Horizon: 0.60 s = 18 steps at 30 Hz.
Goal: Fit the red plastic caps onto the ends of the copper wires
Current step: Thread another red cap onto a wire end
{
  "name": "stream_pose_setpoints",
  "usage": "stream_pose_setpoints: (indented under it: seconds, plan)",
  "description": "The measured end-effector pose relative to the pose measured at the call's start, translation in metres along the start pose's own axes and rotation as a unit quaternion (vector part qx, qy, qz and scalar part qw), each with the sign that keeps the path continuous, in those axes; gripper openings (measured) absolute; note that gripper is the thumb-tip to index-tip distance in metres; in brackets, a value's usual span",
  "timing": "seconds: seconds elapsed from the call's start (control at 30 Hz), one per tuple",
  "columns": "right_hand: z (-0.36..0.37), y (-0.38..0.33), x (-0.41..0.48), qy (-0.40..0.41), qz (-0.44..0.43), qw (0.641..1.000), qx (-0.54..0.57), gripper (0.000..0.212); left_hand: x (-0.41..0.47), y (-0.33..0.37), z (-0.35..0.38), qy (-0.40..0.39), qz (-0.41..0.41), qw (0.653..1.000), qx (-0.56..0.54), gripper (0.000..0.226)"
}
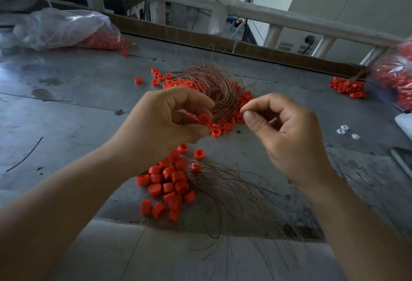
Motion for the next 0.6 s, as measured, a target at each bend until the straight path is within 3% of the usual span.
stream_pose_setpoints:
  seconds: [0.13,0.37,0.6]
  plan:
    - [0.013,-0.01,-0.004,-0.021,-0.016,1.0,0.001,0.009,-0.001,0.004,0.004,-0.005,0.002,1.0,-0.012,0.037]
    - [0.018,-0.012,-0.007,-0.021,-0.029,0.999,-0.031,0.007,-0.003,0.01,0.006,-0.012,0.01,0.999,-0.036,0.04]
    - [0.021,-0.016,-0.009,-0.025,-0.043,0.998,-0.028,0.008,-0.005,0.012,0.006,-0.004,-0.003,0.997,-0.083,0.028]
Point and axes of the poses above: each hand's wrist, its own x-axis towards the middle knuckle, its own z-axis out of the palm, y = z × x, the point moved 9 cm from there along x, towards the middle knuckle, and after that the axes turned 13 degrees about x, right-handed, at the moved point
